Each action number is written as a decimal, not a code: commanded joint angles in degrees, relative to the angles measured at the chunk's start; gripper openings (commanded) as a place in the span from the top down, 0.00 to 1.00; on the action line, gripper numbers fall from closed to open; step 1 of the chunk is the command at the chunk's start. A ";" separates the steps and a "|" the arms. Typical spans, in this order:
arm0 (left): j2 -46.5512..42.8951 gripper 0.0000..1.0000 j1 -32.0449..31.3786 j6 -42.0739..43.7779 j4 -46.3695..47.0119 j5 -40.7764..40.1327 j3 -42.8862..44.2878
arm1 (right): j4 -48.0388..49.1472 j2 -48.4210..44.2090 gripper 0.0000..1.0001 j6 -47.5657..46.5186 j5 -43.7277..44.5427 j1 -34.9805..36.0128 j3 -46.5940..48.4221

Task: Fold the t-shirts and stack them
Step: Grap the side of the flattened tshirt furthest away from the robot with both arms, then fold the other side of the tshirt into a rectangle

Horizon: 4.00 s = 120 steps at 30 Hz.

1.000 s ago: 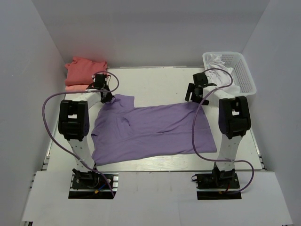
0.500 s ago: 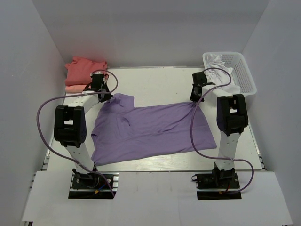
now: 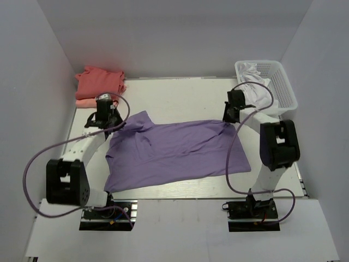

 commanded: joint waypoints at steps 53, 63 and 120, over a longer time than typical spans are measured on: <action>-41.60 0.00 -0.28 -28.11 -36.07 4.19 -17.93 | -6.39 -41.32 0.10 12.38 4.92 -2.12 -27.03; -19.48 0.00 -0.28 -20.27 -18.05 8.75 -12.47 | 5.40 -34.48 0.10 0.94 -22.62 -0.10 -24.83; 9.91 0.09 -6.52 -2.08 -10.12 16.67 5.11 | 0.22 -32.71 0.10 7.35 -22.88 -6.34 -32.82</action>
